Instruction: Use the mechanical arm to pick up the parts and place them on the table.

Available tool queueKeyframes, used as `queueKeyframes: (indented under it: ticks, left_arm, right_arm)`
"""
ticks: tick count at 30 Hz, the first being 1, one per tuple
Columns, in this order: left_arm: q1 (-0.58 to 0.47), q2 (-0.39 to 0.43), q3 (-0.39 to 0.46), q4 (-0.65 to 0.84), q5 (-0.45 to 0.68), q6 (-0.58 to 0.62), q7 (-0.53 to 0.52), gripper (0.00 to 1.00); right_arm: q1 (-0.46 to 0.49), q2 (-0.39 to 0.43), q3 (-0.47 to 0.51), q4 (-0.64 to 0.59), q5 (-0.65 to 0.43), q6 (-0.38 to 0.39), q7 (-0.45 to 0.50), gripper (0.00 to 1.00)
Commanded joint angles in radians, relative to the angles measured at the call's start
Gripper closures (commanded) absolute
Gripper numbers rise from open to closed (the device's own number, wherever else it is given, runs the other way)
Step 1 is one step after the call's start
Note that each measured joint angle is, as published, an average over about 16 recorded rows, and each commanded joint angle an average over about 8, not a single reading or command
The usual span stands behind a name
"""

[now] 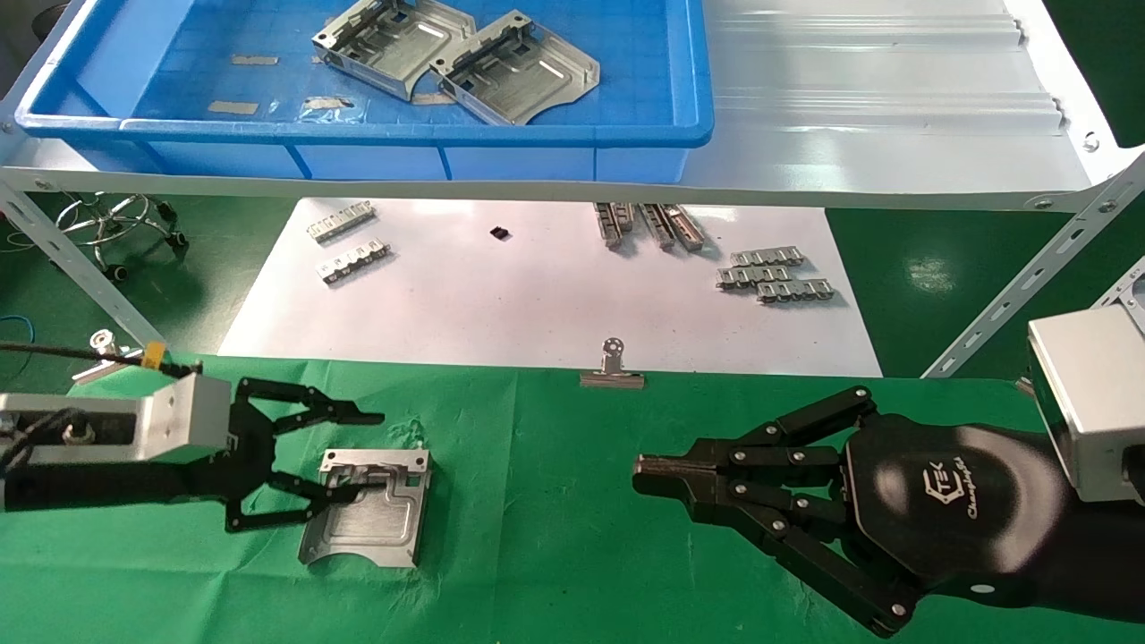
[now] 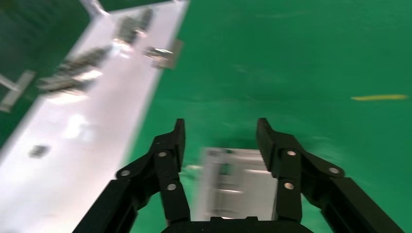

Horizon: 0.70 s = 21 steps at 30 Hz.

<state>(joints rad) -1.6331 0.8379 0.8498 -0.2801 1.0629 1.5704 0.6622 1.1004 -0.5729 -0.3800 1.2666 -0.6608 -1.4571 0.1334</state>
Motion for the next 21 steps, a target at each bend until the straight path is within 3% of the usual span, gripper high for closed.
queueKeyframes:
  ticks: [1,6,21]
  left_arm:
    - [0.005,-0.003,-0.01,-0.008,-0.001,0.003,-0.028,0.0]
    - [0.055,-0.023,-0.06,-0.098,-0.031,-0.004,-0.102,0.0]
    - [0.203,-0.083,-0.21,-0.364,-0.12,-0.024,-0.322,0.0]
  right_arm:
    - [0.0,0.0,0.0,0.0,0.0,0.0,0.0,0.61]
    - [0.0,0.0,0.0,0.0,0.0,0.0,0.0,0.02]
    - [0.0,0.0,0.0,0.0,0.0,0.0,0.0,0.0]
